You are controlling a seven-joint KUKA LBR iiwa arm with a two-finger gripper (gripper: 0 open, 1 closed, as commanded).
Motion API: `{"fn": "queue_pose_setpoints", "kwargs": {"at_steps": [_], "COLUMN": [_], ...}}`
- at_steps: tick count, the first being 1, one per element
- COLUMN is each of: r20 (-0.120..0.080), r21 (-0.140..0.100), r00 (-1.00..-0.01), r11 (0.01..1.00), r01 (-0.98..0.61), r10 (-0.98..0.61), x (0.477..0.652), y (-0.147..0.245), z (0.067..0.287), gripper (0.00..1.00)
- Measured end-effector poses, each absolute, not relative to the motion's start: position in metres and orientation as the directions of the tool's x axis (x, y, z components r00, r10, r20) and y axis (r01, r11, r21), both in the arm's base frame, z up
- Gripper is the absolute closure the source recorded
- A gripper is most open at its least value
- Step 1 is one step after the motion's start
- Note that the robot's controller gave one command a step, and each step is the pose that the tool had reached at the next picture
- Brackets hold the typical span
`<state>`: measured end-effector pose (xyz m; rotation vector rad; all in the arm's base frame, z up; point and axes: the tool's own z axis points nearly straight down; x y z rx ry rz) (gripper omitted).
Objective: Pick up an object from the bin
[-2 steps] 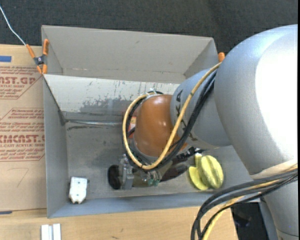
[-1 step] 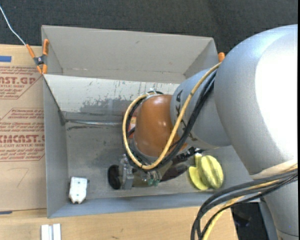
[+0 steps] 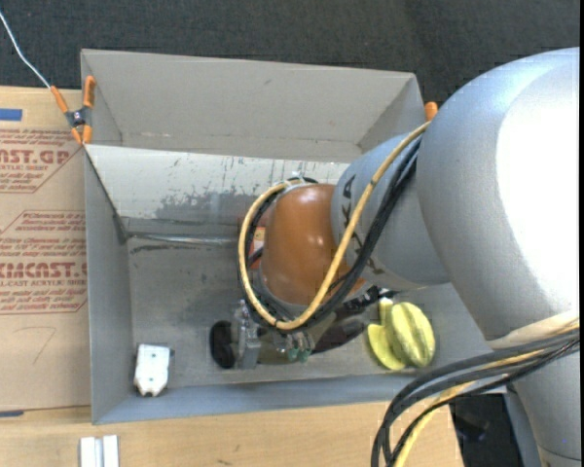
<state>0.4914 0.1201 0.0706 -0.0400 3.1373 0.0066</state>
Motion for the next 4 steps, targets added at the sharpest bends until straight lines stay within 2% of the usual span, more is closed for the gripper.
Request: {"fn": "queue_pose_setpoints", "kwargs": {"at_steps": [4], "r20": [-0.004], "r21": [0.004], "r00": [-1.000], "r11": [1.000], "r01": [-0.026], "r10": [-0.026], "x": [0.4913], "y": [0.1201], "z": [0.0706], "gripper": [1.00]}}
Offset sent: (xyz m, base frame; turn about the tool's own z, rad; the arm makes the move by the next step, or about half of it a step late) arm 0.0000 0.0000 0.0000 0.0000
